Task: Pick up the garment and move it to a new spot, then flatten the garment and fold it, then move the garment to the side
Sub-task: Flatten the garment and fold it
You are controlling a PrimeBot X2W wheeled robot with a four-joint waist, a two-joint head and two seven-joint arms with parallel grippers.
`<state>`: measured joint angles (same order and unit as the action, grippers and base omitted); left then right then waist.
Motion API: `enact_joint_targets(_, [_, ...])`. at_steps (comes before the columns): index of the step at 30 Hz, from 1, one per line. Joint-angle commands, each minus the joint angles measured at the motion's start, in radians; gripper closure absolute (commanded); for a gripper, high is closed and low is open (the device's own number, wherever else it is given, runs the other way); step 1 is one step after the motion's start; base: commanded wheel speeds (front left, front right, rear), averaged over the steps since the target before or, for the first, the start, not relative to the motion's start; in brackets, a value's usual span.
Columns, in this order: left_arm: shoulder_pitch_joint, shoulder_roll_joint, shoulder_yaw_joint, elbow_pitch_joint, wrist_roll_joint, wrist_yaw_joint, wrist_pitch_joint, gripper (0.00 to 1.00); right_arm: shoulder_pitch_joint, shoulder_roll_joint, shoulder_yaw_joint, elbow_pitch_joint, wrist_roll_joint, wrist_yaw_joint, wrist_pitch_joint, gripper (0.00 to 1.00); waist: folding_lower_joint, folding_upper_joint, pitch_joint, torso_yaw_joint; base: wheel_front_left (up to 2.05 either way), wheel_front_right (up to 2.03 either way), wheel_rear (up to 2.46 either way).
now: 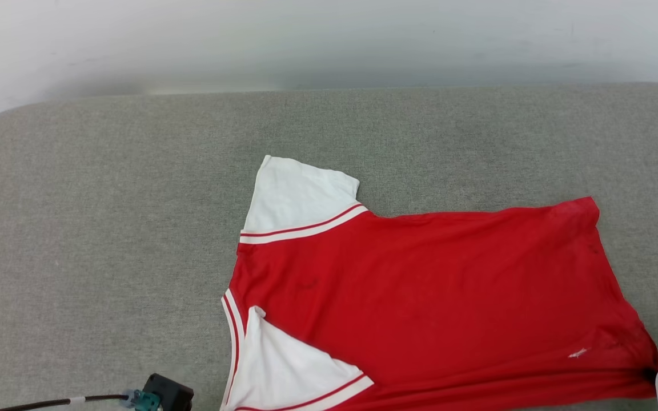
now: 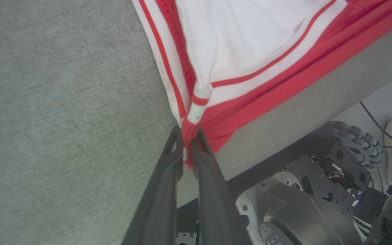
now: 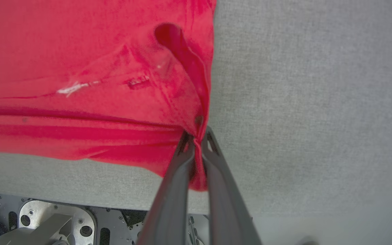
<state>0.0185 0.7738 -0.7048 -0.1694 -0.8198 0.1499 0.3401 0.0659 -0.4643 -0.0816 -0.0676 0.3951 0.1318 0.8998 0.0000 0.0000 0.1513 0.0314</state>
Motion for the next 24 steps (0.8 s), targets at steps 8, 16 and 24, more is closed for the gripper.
enact_joint_targets(8, [-0.006, -0.024, -0.018, 0.042, -0.002, -0.014, -0.002, 1.00, 0.041, 0.036, 0.013, 0.036, -0.017, -0.002, -0.014, 1.00, 0.0000, 0.0000, 0.009, 0.002, 0.00, 0.00, 0.00])
enact_joint_targets(16, [-0.039, -0.064, -0.005, 0.092, 0.034, -0.027, -0.101, 0.00, 0.002, 0.039, 0.043, 0.060, -0.024, -0.002, -0.085, 0.00, 0.0000, 0.0000, -0.008, -0.001, 0.00, 0.00, 0.00])
enact_joint_targets(24, [-0.054, -0.124, 0.083, 0.109, 0.064, -0.001, -0.336, 0.00, -0.063, 0.041, 0.032, 0.010, -0.029, -0.002, -0.289, 0.00, 0.0000, 0.0000, -0.065, -0.003, 0.00, 0.00, 0.00])
